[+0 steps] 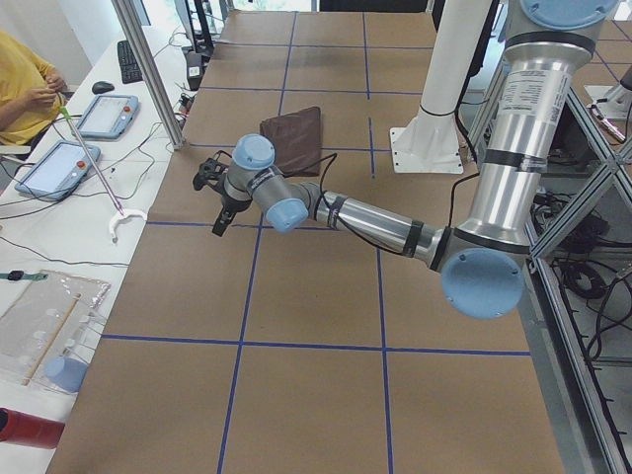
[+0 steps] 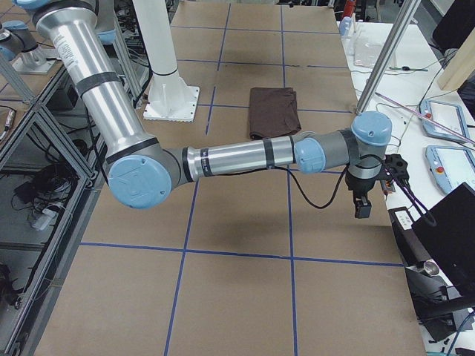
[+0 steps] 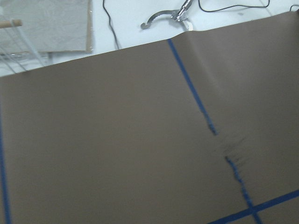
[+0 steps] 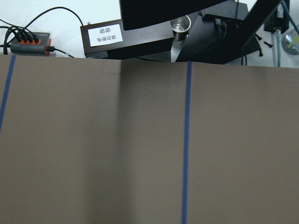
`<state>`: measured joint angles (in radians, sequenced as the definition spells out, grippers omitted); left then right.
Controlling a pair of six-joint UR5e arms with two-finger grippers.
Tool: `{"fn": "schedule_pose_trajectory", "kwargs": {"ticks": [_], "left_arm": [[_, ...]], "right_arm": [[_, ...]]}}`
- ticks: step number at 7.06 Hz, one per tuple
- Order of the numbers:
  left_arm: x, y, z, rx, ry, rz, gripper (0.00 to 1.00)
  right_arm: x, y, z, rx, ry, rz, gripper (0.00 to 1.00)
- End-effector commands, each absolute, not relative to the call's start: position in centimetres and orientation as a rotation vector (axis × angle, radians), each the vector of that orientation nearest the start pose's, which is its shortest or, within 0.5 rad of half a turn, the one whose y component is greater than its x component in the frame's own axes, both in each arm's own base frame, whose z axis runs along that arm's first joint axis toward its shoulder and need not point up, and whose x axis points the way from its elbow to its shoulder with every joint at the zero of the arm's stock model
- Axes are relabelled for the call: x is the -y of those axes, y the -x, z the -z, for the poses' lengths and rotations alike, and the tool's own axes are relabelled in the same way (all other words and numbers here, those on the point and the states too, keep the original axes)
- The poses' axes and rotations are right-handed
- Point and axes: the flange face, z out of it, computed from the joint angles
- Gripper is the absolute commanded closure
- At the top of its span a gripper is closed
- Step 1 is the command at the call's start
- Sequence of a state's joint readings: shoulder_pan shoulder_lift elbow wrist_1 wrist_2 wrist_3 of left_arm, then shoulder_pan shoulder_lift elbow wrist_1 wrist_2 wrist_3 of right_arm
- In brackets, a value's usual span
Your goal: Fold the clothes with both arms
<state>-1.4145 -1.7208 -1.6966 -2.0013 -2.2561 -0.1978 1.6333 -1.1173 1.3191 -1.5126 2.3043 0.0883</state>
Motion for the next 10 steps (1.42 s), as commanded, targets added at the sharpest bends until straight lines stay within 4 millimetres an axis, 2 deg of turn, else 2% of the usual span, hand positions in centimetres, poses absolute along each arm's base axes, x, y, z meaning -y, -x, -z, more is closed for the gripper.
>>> {"fn": "schedule_pose_trajectory", "kwargs": {"ticks": [1,2,3,4,5,6,7,8,9,10], "left_arm": [[54.9,6.1,-47.4,-0.696,-0.444,-0.264,0.0],[53.9,6.2,-48.9,-0.704,-0.348,-0.23,0.0],[51.1,6.2,-50.0,-0.71,-0.298,-0.208,0.0],[47.2,5.9,-52.0,-0.728,-0.267,-0.202,0.0],[45.7,5.8,-53.4,-0.736,-0.238,-0.193,0.0],[45.7,5.7,-54.0,-0.737,-0.224,-0.192,0.0],[44.3,5.3,-55.4,-0.781,-0.182,-0.18,0.0],[43.3,5.1,-56.2,-0.815,-0.174,-0.182,0.0],[43.2,5.1,-56.0,-0.813,-0.182,-0.183,0.0],[43.3,5.1,-57.9,-0.81,-0.148,-0.17,0.0]], "right_arm": [[62.2,-17.1,-51.3,0.718,-0.173,-0.04,0.0],[58.9,-10.9,-53.5,0.685,-0.13,0.051,0.0],[57.3,-8.4,-55.0,0.695,-0.095,0.072,0.0],[56.5,-7.7,-55.9,0.74,-0.092,0.08,0.0],[56.0,-5.7,-56.9,0.77,-0.064,0.105,0.0],[55.2,-4.2,-58.1,0.779,-0.03,0.115,0.0],[54.9,-2.2,-58.9,0.768,-0.005,0.147,0.0],[54.4,-1.9,-59.6,0.765,0.007,0.158,0.0],[53.5,-1.6,-60.4,0.774,0.025,0.159,0.0],[53.0,-0.8,-60.9,0.774,0.039,0.173,0.0]]}}
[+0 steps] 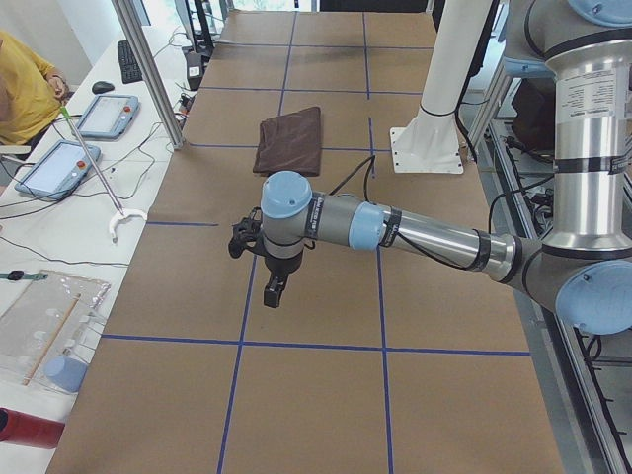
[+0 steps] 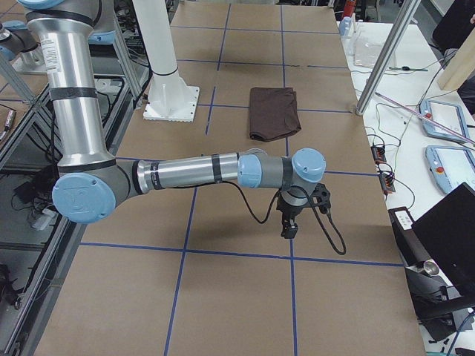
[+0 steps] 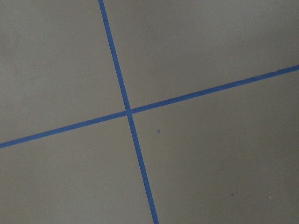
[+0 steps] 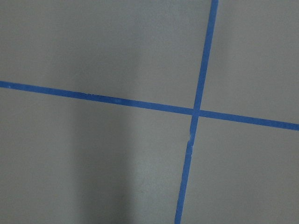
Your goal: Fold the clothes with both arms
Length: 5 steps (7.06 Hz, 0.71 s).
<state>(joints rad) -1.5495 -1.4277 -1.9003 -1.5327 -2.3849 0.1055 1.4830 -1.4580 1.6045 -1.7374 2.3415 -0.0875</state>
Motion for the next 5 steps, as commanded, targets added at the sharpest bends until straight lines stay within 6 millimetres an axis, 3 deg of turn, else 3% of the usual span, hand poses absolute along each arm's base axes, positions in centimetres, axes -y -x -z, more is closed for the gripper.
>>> {"fn": "schedule_pose_trajectory", "kwargs": {"ticks": [1,3,5], "left_arm": [[43.6,5.0,-59.8,-0.811,-0.115,-0.16,0.0],[45.3,4.6,-59.0,-0.808,-0.128,-0.171,0.0],[45.4,4.6,-58.2,-0.812,-0.12,-0.126,0.0]], "right_arm": [[53.0,-0.1,-60.9,0.775,0.044,0.184,0.0],[53.1,0.3,-60.5,0.775,0.036,0.196,0.0],[52.4,0.4,-59.9,0.774,0.012,0.209,0.0]]}}
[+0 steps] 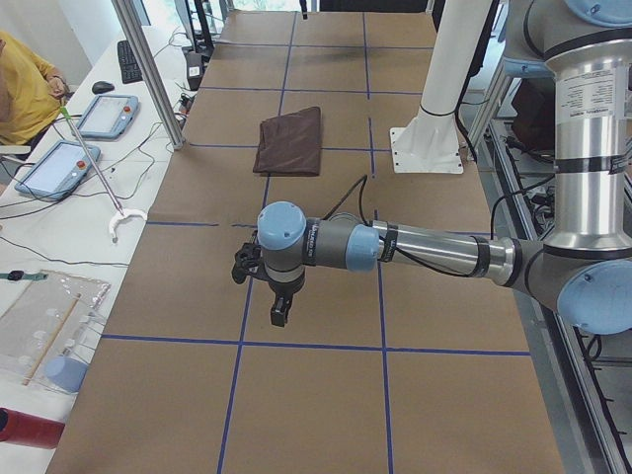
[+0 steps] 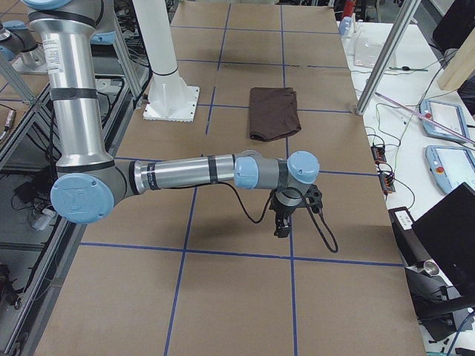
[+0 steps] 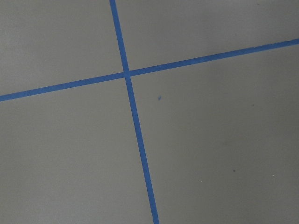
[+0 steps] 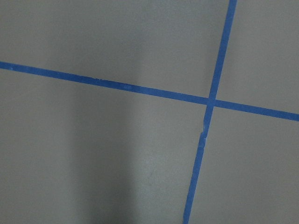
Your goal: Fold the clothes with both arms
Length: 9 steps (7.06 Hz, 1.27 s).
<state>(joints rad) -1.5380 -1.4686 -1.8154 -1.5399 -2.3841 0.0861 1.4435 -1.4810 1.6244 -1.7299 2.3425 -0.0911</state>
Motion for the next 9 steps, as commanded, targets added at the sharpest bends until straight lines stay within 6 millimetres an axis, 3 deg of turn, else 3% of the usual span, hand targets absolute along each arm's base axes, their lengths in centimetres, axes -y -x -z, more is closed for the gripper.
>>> {"fn": "schedule_pose_trajectory", "kwargs": {"ticks": [1,2,5,7,9], "left_arm": [[45.7,4.8,-58.7,-0.779,-0.1,-0.081,0.0],[46.3,5.0,-57.7,-0.758,-0.118,-0.074,0.0],[46.5,5.0,-58.3,-0.758,-0.108,-0.07,0.0],[46.6,5.2,-58.4,-0.725,-0.113,-0.076,0.0],[46.0,5.3,-58.1,-0.725,-0.117,-0.078,0.0]], "right_arm": [[52.2,0.4,-60.0,0.779,0.0,0.213,0.0],[52.2,0.4,-59.9,0.781,-0.003,0.215,0.0],[52.3,0.5,-59.9,0.778,0.0,0.21,0.0],[52.7,2.8,-59.4,0.779,0.009,0.25,0.0],[52.7,2.8,-58.8,0.778,-0.001,0.253,0.0]]}}
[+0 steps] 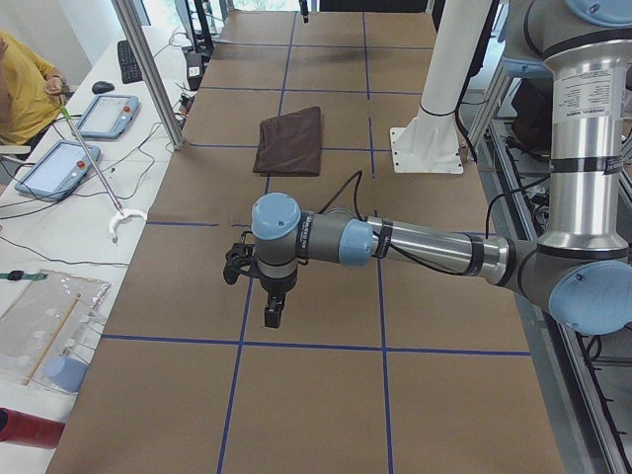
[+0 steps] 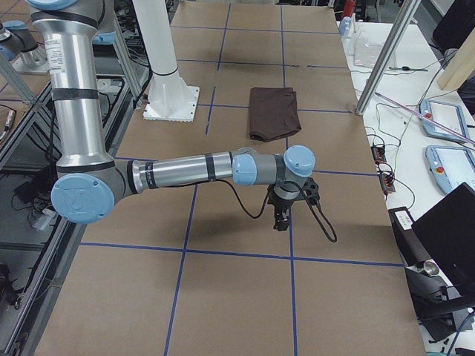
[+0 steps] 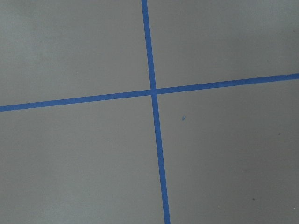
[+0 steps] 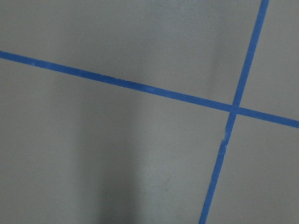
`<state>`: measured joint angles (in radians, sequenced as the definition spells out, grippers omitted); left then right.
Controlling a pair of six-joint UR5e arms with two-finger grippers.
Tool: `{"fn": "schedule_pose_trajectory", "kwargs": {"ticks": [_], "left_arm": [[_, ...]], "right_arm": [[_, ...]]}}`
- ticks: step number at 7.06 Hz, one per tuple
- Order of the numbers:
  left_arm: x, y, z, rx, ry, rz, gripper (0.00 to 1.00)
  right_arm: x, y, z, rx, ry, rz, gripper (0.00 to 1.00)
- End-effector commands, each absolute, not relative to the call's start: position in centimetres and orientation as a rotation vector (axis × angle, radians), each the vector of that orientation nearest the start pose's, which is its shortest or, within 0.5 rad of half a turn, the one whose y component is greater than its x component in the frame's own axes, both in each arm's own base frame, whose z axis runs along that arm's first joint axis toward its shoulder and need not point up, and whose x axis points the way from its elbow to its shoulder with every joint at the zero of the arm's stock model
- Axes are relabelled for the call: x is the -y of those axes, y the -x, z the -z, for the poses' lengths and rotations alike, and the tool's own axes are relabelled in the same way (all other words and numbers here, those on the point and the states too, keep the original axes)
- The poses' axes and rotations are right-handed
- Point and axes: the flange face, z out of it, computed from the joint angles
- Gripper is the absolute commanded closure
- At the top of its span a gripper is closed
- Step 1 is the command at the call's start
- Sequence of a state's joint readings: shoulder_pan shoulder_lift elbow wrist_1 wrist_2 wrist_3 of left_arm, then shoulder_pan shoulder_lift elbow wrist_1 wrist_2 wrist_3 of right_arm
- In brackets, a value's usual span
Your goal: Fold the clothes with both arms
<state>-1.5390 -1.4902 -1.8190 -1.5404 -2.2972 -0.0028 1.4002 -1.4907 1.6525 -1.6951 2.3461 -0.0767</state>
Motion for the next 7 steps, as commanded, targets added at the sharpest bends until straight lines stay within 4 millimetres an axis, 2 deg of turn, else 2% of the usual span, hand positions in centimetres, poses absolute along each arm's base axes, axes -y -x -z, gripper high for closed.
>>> {"fn": "schedule_pose_trajectory", "kwargs": {"ticks": [1,3,7], "left_arm": [[46.0,5.3,-58.9,-0.725,-0.101,-0.072,0.0],[44.8,5.3,-60.1,-0.725,-0.071,-0.057,0.0],[44.7,5.3,-60.3,-0.727,-0.063,-0.051,0.0]], "right_arm": [[52.6,2.8,-58.9,0.779,0.002,0.252,0.0],[52.6,2.8,-58.8,0.779,-0.001,0.253,0.0],[52.8,3.5,-58.2,0.777,-0.013,0.273,0.0]]}}
